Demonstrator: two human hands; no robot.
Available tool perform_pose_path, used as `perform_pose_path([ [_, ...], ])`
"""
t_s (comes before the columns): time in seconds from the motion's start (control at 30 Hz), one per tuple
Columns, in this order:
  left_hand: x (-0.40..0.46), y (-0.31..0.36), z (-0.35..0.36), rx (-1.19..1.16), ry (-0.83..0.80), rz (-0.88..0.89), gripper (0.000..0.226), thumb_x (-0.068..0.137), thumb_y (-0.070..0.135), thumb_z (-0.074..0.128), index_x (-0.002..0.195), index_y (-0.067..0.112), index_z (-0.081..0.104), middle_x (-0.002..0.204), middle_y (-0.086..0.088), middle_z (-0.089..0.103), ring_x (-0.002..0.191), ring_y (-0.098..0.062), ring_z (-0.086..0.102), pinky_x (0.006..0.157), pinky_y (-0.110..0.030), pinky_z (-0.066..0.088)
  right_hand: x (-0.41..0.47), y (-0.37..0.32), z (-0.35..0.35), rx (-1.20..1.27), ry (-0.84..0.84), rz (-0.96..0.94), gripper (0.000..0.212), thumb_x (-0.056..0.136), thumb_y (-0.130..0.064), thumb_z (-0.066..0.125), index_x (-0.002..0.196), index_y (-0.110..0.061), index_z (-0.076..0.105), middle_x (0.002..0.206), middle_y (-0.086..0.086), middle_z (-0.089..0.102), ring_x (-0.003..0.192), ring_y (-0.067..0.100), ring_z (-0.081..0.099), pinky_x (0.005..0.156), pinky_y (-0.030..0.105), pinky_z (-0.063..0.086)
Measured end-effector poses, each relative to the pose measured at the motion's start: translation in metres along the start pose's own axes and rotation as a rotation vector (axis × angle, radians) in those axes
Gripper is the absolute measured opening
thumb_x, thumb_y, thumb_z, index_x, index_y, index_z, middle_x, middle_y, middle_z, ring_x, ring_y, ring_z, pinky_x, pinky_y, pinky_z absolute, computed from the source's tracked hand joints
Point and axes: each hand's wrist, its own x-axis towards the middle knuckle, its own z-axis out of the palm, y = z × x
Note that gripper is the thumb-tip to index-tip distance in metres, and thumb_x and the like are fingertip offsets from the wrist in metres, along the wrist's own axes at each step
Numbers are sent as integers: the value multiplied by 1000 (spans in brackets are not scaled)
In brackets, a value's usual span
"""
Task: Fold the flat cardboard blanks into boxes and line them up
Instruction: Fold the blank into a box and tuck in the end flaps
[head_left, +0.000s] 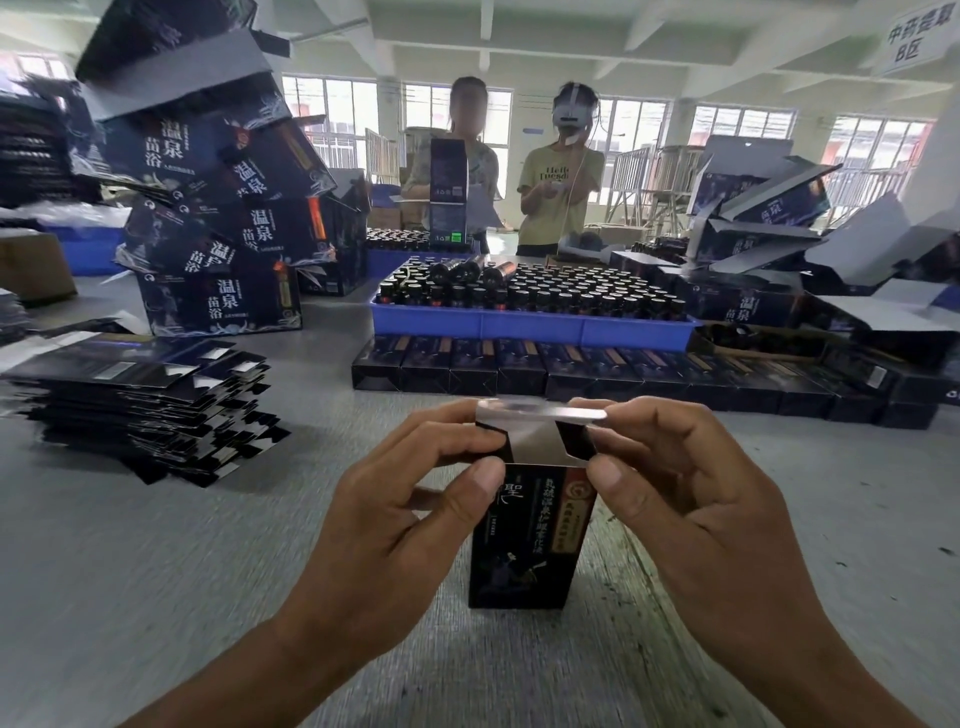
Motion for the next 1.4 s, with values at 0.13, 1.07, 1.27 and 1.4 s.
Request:
perform_pose_path([
  [0.13, 0, 0, 0, -6, 3, -21, 25, 93, 34, 56, 112, 23, 69, 126, 17, 63, 116, -9, 64, 76, -13, 54, -1, -1, 1, 19, 17, 5, 28, 81, -31, 67, 100, -52, 65, 112, -25, 72, 105, -3, 68, 82, 8, 52],
  [1.07, 3, 5, 6, 17, 93, 72, 29, 95, 26, 57, 121, 25, 69, 122, 12, 70, 117, -9, 65, 82, -13, 54, -1, 3, 2, 28, 62, -4, 26, 83, -39, 65, 107, -41, 74, 114, -22, 72, 112, -1, 66, 85, 15, 55],
  [1.27, 3, -1, 3, 84, 70, 140, 27, 95, 22, 57, 118, 17, 71, 126, 6, 68, 118, -8, 64, 81, -17, 56, 0, 6, 0, 0, 24, -27, 20, 84, -37, 65, 101, -36, 75, 118, -20, 71, 115, 2, 65, 86, 17, 55],
  [1.4, 4, -5, -1, 119, 27, 159, 29, 95, 23, 58, 118, 13, 72, 130, 3, 66, 117, -7, 64, 77, -18, 57, 1, 10, -1, -18, 17, -32, 22, 82, -39, 66, 100, -33, 77, 120, -20, 70, 115, 4, 66, 88, 20, 56],
])
